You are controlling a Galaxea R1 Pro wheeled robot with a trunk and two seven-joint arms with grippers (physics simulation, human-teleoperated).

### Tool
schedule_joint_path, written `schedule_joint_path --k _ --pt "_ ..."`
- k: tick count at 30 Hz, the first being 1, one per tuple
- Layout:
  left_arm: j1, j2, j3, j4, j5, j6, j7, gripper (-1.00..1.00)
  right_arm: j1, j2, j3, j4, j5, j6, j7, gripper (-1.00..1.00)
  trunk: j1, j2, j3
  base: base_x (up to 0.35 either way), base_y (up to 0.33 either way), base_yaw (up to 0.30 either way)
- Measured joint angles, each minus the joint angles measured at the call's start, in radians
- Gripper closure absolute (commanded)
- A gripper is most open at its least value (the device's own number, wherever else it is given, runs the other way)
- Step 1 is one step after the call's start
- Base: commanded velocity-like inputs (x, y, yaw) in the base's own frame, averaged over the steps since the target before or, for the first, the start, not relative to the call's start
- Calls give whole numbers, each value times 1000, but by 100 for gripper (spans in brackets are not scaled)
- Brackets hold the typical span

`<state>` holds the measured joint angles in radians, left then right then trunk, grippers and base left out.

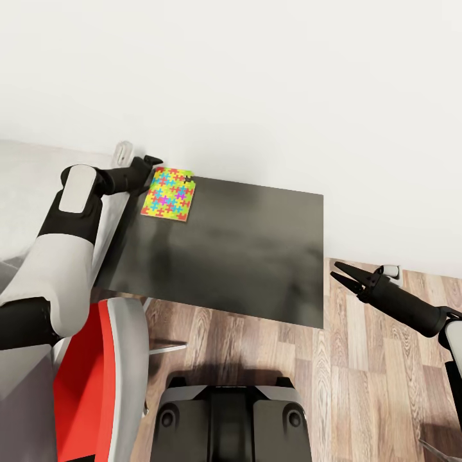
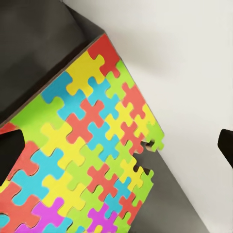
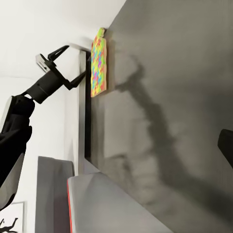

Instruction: Put all the toys in the child's room - the three board games (two on the bed and one on the table), the two jigsaw puzzles on the table, and the tennis ball on the table - inside the toy box on the table in the child's room.

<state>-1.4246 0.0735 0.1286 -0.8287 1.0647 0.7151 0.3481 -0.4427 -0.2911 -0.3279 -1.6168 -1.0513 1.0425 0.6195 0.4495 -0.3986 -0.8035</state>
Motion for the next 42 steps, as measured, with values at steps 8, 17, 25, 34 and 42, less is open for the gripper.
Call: schedule_joint_path --k 8,17,25,34,42 --pt "0 -4 -4 0 -36 -3 14 -100 0 -1 0 0 0 0 0 -100 0 0 0 0 0 0" --pt "-4 -8 -25 -1 -83 -6 17 -100 0 -1 0 0 0 0 0 -100 0 0 0 0 0 0" --pt "-13 -10 -33 -1 -95 -7 14 -100 0 0 1 0 0 0 0 -100 0 0 0 0 0 0" --pt "-18 -10 -36 -2 -99 -8 13 -100 0 0 1 0 0 0 0 -100 0 0 0 0 0 0" --pt "-13 -10 -37 -2 -101 -9 12 -100 0 0 1 0 0 0 0 -100 0 0 0 0 0 0"
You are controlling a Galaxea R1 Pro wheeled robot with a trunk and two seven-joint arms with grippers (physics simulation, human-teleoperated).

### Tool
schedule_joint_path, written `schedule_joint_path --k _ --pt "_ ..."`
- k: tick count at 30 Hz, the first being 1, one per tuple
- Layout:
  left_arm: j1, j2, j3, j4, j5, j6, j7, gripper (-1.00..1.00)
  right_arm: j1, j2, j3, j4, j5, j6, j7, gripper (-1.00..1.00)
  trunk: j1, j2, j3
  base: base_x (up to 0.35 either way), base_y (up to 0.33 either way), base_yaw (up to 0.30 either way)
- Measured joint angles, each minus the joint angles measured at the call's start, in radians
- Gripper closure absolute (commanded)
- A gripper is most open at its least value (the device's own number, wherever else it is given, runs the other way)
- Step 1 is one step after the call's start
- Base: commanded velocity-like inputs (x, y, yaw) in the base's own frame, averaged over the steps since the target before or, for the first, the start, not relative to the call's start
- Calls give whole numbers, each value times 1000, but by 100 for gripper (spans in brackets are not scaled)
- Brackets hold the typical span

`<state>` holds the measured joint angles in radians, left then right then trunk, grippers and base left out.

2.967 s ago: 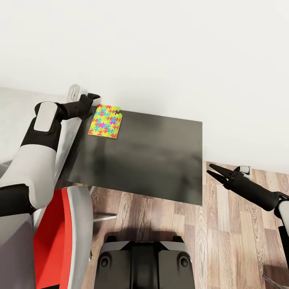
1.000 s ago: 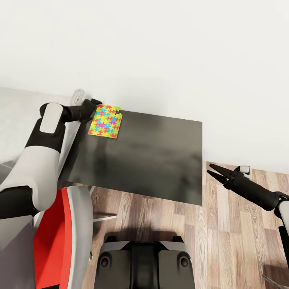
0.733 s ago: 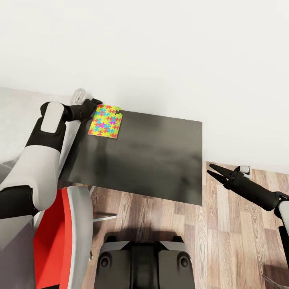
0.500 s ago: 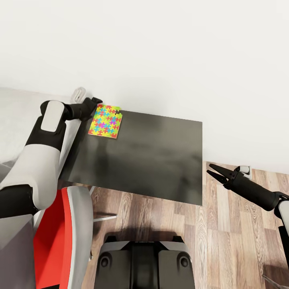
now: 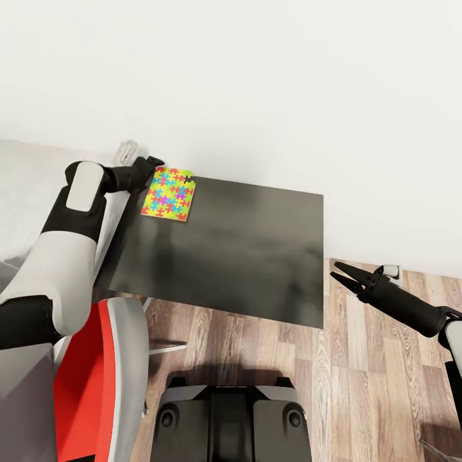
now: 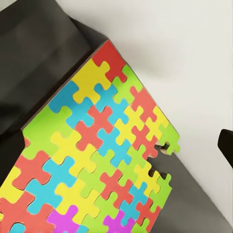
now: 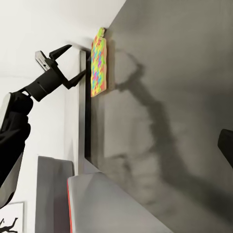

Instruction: Put all the toys in the child's room - the three board games (two on the bed and one on the table), the two jigsaw puzzles on the table, and the tennis ball on the table - inside the toy box on the table in the child's room.

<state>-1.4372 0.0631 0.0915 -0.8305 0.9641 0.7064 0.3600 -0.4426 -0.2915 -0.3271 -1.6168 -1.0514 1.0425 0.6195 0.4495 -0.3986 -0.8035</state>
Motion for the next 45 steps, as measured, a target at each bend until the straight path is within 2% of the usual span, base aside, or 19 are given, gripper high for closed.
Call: schedule_joint_path --k 17,29,45 --pt "20 0 -1 -10 5 -4 -3 -100 1 -1 0 0 -1 0 0 -100 0 0 0 0 0 0" --pt "39 1 -63 -41 -7 -8 0 -100 2 -4 -1 0 -1 0 0 -100 0 0 0 0 0 0" --pt "41 2 -76 -45 -16 -6 1 -100 3 -6 -3 0 -2 0 0 -100 0 -1 0 0 0 -18"
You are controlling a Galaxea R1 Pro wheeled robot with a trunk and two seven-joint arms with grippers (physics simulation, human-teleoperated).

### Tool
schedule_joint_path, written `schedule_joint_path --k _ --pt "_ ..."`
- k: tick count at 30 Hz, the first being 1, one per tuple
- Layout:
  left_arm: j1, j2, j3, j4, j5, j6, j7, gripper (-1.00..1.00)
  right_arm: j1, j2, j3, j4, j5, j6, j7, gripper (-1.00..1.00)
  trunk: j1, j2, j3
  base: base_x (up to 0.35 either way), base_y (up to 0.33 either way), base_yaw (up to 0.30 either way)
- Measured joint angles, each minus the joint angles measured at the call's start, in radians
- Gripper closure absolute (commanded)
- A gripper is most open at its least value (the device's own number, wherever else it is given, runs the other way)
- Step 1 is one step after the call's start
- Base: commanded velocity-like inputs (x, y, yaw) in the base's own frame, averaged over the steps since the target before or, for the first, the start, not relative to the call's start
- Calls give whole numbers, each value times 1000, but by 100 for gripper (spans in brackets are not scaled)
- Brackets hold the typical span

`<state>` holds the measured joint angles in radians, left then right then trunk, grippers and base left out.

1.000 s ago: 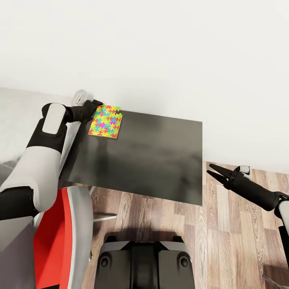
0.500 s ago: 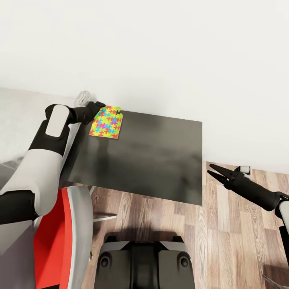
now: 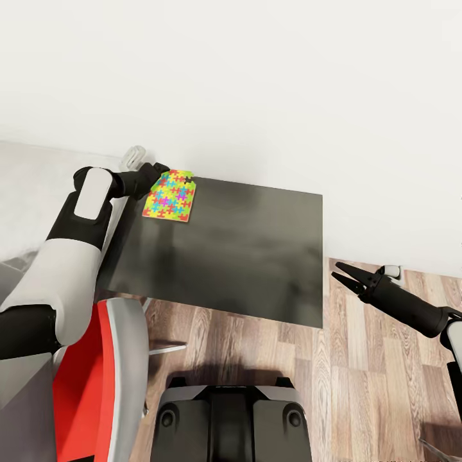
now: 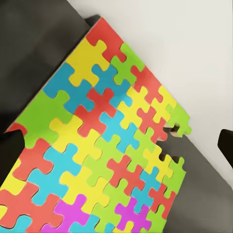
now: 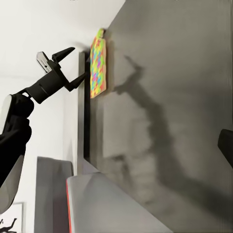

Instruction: Put all the toys in the child's room - the three board games (two on the bed and one on the table), the two jigsaw puzzles on the table, and the tennis ball on the table - inside the toy box on the table in the child's room.

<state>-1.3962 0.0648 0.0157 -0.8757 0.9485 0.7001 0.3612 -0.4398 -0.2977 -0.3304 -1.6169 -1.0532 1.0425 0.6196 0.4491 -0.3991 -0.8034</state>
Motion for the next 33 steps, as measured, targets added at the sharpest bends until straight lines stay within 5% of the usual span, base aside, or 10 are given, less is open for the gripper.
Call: schedule_joint_path --k 13,33 --pt "0 1 3 1 4 -1 -4 -100 -1 3 -1 0 1 0 0 -100 0 0 0 0 0 -167" --pt "2 12 13 -19 25 2 -4 -100 -1 6 2 0 2 0 0 -100 0 1 0 0 0 -22"
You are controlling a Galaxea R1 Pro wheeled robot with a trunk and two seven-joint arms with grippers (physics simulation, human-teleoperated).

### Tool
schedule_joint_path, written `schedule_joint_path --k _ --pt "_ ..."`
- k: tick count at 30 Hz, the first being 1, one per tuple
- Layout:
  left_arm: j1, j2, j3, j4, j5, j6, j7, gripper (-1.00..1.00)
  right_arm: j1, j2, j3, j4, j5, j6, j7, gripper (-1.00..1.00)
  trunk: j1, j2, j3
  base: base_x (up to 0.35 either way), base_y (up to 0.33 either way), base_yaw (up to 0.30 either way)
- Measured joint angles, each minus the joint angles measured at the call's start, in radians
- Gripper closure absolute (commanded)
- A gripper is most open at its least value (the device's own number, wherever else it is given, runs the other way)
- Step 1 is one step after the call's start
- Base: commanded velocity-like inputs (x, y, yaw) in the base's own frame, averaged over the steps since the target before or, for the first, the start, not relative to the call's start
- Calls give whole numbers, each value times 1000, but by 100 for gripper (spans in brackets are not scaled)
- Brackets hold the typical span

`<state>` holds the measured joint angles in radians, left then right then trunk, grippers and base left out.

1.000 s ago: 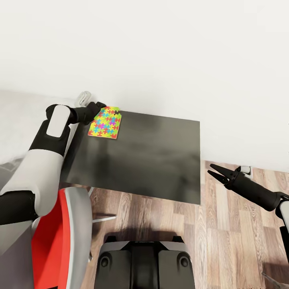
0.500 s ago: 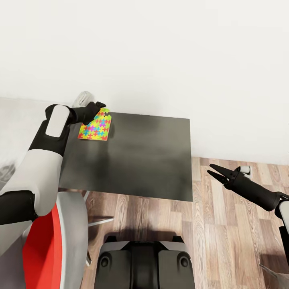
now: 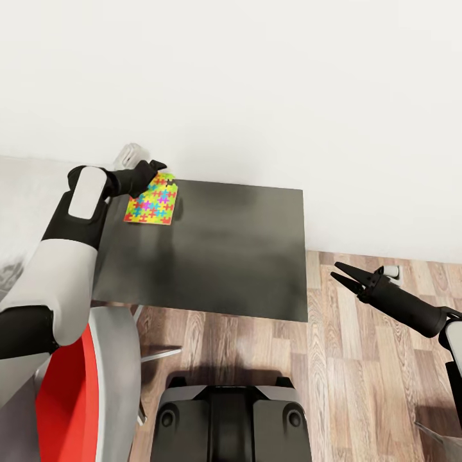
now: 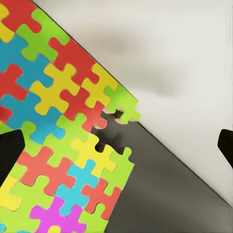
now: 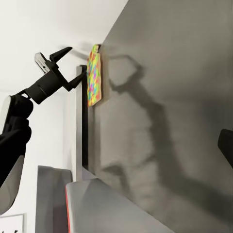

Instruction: Put all the toys in the child's room - the three board games (two on the bed and one on the table), the two jigsaw puzzles on the table, and the tennis ball on the table - inside the toy box on the table in the child's room.

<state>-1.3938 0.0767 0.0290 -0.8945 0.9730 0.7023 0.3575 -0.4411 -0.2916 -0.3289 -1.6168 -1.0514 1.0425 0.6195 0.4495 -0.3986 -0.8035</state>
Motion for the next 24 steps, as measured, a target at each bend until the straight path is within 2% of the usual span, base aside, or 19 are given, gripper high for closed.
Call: schedule_joint_path --k 16,24 --pt "32 4 4 -85 3 16 4 -100 0 1 2 0 0 0 0 -100 0 0 0 0 0 -1" --pt "36 4 16 -109 4 55 2 -100 -1 2 3 0 0 0 -1 -100 0 0 0 0 0 0"
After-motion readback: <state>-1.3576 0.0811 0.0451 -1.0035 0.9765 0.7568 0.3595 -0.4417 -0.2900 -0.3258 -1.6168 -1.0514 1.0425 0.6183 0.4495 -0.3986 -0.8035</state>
